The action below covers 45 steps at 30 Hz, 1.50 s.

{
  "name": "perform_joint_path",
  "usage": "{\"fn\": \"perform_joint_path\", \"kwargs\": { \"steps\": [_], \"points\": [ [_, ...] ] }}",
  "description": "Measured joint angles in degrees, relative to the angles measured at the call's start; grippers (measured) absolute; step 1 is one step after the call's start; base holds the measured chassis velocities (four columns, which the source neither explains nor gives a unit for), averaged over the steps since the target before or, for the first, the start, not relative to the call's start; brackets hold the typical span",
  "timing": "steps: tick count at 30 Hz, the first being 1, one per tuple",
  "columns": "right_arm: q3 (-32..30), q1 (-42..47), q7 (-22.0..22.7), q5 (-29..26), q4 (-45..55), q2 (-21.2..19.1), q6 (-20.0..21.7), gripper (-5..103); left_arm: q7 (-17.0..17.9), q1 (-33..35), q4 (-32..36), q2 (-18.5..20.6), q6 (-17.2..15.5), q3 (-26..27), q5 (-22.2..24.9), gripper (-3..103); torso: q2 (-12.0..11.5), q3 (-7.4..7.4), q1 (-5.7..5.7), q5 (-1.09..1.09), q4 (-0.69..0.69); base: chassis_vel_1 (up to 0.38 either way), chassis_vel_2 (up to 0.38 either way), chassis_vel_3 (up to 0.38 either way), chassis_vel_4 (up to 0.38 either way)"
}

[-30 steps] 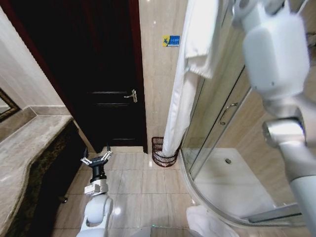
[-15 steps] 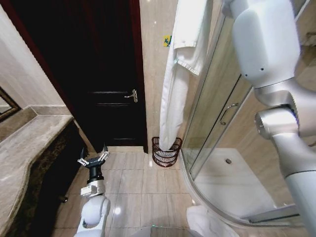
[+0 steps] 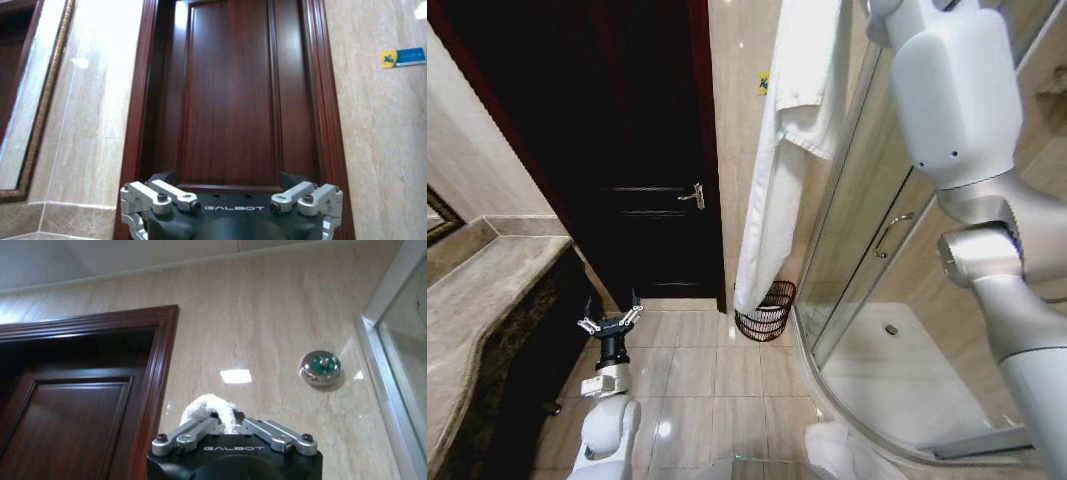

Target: Discard the used towel into the hamper.

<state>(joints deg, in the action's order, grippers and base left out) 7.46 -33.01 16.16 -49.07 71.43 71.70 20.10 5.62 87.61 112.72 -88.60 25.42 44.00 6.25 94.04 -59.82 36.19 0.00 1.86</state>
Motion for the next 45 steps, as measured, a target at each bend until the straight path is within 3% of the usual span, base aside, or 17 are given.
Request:
{"fn": "perform_joint_path", "kwargs": {
  "steps": [24, 36, 45],
  "points": [
    [0.42, -3.62, -2.72, 1.65, -7.67, 0.85, -0.64, 2, -0.44, 0.94, 0.18, -1.61, 1.05, -0.17, -0.75, 100, 0.01, 0.01, -0.04, 0.01, 0.01, -0.021, 0.020, 0.021, -0.018],
    [0.32, 0.61, -3.60, 2.04, -3.98, -0.97, -0.80, 2, -0.43, 2.16, 0.36, -2.71, 1.97, 0.27, -1.51, 100, 0.00, 0.00, 0.00, 0.01, 0.00, -0.065, 0.069, 0.061, -0.075],
    [0.24, 3.34, -5.65, 4.34, -7.21, -0.02, -3.86, 2, -0.30, 3.09, 0.55, -3.57, 2.51, 0.09, -2.23, 100, 0.01, 0.02, -0.06, 0.00, 0.00, 0.000, 0.000, 0.000, 0.000]
  ]
}}
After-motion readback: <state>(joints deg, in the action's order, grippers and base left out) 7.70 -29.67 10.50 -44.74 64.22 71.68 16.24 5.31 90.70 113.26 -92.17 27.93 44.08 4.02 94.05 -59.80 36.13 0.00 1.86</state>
